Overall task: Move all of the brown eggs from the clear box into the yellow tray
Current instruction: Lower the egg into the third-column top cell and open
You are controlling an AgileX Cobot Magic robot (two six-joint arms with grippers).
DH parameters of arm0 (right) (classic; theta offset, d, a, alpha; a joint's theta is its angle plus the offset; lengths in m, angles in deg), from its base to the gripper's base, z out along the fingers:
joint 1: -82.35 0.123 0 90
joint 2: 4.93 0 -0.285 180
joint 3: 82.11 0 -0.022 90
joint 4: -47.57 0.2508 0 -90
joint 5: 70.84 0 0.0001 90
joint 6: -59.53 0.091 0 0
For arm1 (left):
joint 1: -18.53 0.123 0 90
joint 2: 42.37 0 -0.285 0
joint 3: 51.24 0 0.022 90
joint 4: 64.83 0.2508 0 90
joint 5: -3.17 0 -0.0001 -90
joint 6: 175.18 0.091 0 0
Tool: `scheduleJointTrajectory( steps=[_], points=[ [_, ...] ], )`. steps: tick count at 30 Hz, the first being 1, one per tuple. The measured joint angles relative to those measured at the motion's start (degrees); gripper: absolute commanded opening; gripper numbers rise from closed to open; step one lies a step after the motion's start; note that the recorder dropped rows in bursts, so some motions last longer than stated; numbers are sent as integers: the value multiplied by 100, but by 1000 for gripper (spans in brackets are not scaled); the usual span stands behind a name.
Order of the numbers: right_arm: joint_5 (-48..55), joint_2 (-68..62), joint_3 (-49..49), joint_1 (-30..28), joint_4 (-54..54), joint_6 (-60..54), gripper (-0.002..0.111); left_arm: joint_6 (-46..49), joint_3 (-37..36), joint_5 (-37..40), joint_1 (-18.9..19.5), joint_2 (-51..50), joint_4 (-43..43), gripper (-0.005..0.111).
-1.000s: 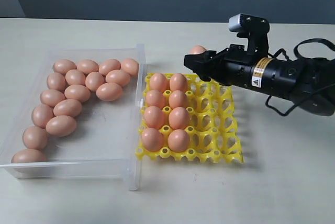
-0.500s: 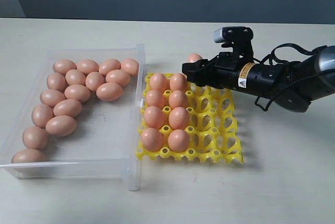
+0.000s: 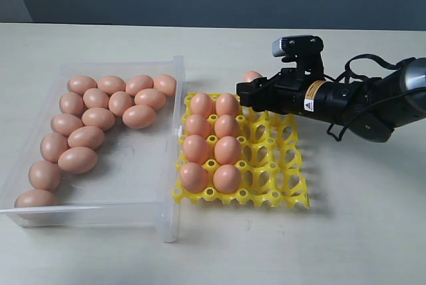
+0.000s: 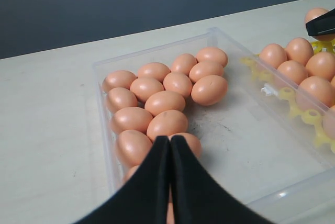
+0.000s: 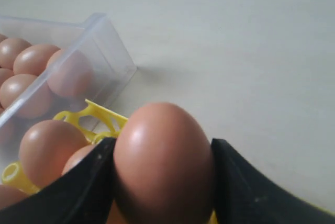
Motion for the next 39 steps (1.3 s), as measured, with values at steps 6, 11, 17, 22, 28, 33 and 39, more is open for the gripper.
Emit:
scheduleJointTrajectory(
  steps=[6,11,17,22,28,33,39],
  points=[
    [24,0,0,0,0,-8,48,0,0,0,0,0,0,0],
    [202,0,0,0,0,-8,48,0,0,0,0,0,0,0],
    [480,0,-9,0,16,-8,57,0,0,0,0,0,0,0],
    [536,0,-45,162,61,-22,59,0,0,0,0,0,0,0],
    [559,0,-45,289,134,-45,59,0,0,0,0,0,0,0],
    [1081,230,-61,323,105,-91,59,0,0,0,0,0,0,0],
    [1719,951,-59,333,83,-105,59,0,0,0,0,0,0,0]
  ],
)
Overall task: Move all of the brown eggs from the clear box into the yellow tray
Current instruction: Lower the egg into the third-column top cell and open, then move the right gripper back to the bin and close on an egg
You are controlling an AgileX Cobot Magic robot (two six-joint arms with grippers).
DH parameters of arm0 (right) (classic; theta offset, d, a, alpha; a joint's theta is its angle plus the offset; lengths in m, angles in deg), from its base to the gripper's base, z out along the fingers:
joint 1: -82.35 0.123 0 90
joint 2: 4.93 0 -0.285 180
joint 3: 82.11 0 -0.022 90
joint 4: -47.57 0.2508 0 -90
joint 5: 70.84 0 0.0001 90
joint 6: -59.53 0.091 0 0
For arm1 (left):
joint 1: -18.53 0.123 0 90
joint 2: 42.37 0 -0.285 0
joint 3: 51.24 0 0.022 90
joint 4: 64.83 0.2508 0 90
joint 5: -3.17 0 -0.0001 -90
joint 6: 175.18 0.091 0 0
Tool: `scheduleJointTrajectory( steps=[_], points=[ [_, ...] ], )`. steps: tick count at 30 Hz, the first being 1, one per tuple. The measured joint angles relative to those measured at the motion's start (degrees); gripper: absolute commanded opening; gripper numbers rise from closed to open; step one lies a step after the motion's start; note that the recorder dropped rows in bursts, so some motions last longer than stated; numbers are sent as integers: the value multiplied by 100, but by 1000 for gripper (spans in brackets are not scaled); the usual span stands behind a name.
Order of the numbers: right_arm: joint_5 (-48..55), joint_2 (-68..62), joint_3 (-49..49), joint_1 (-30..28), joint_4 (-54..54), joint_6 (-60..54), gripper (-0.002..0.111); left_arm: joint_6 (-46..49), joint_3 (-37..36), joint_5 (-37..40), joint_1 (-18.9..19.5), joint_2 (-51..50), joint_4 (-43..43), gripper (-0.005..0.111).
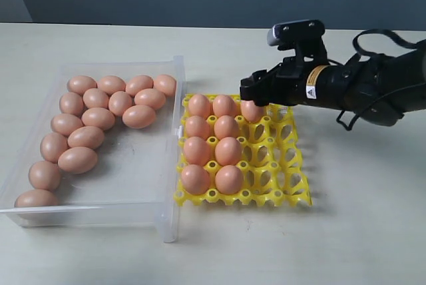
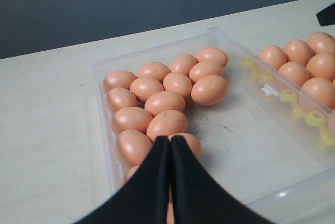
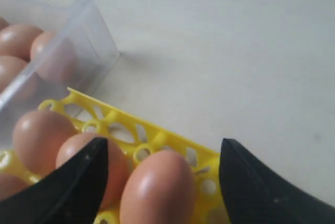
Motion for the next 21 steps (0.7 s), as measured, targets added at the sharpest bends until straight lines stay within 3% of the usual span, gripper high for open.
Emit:
scheduleJointTrajectory(
  steps=[7,10,13,21],
  points=[
    [80,826,0,26,-71,266,59,0,0,0,0,0,0,0],
    [80,989,-11,214,-299,403,54,0,0,0,0,0,0,0],
    [255,988,-185,669,-738,554,47,0,0,0,0,0,0,0],
    [1346,206,-1692,1827,-1178,959,47,0,0,0,0,0,0,0]
  ],
)
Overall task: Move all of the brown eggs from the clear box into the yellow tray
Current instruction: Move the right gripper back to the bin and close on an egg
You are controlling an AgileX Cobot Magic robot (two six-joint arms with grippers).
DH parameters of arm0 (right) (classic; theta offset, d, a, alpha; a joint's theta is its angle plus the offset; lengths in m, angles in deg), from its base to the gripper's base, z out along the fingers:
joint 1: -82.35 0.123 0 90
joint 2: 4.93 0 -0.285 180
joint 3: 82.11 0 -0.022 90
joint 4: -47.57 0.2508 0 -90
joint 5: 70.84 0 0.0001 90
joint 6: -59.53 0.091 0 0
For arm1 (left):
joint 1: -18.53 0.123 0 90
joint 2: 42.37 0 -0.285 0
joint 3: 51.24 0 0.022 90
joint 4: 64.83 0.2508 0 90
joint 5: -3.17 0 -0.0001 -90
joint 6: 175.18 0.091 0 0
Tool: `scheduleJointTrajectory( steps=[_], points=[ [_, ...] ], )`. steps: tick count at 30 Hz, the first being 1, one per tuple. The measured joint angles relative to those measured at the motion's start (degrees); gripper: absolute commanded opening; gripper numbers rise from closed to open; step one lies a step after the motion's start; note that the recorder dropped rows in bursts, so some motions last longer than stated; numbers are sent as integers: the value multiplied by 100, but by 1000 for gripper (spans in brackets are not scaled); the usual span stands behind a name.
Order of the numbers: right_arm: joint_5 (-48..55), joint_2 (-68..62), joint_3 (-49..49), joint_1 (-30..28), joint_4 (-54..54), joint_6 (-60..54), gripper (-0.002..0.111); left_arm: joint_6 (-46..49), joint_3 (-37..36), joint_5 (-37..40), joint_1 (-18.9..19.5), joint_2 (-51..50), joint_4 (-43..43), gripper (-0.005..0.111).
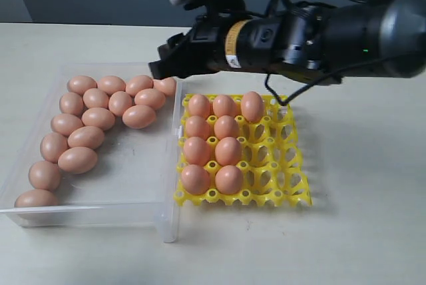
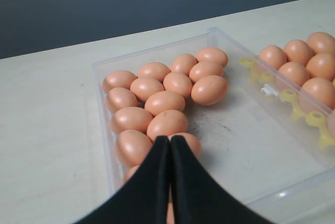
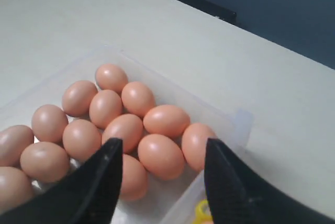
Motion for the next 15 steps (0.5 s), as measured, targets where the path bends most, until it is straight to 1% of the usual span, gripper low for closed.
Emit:
scheduleJointTrajectory(
  steps=[5,8,10,11,12,15],
  points=[
    [970,-903,-1086,638,-531,-13,47,0,0,0,0,0,0,0],
    [1807,-1475,-1634,990,-509,-595,47,0,0,0,0,0,0,0],
    [2559,-1881,-2066,1190,54,-1473,47,0,0,0,0,0,0,0],
    [2871,-2037,-2256,1249,506,-1953,47,0,0,0,0,0,0,0],
    [3318,-2263,-2548,1306,1150,-2682,47,0,0,0,0,0,0,0],
    [4060,-2673,-3139,1345,2285,-3867,47,0,0,0,0,0,0,0]
  ],
)
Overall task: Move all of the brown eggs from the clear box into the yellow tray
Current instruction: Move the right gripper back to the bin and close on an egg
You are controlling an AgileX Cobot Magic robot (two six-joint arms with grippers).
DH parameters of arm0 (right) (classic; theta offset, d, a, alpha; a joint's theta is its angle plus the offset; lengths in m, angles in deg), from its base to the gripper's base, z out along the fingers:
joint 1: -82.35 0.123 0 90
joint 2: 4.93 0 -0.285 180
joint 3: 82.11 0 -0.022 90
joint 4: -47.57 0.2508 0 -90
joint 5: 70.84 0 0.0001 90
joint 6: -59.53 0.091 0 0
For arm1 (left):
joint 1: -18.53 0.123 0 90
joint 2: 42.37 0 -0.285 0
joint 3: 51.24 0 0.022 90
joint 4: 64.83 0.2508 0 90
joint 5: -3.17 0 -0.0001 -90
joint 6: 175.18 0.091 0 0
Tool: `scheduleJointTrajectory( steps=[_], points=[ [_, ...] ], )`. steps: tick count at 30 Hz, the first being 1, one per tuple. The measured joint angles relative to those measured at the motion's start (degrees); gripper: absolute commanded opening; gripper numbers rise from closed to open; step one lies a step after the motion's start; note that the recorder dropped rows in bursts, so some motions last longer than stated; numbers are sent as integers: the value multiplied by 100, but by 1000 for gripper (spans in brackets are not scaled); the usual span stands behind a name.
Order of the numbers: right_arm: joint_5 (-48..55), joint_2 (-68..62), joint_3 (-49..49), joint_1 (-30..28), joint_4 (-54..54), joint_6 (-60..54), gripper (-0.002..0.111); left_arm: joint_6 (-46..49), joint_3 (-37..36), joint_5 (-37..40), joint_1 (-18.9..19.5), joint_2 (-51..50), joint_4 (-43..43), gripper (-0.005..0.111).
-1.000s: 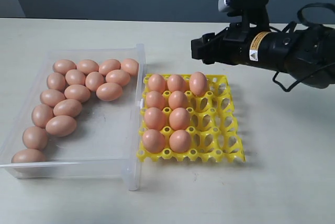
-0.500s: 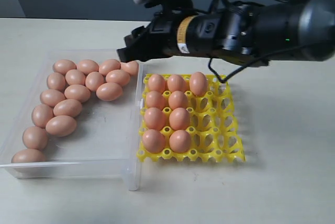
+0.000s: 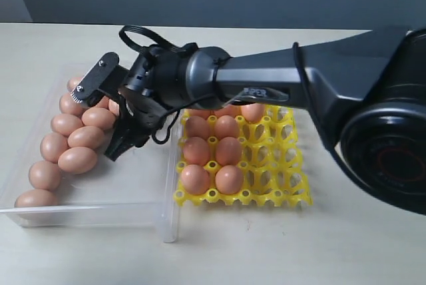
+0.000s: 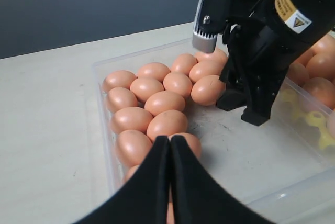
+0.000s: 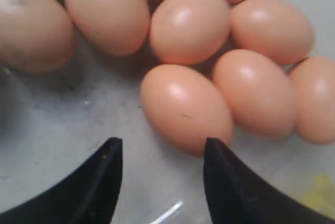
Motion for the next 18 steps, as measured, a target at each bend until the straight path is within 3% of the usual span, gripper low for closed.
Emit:
scheduleJointTrajectory(
  steps=[6,18],
  points=[
    [10,-124,-532,11,466,-492,46,0,0,0,0,0,0,0],
    [654,-687,-1286,11,230,-1015,46,0,0,0,0,0,0,0]
  ],
)
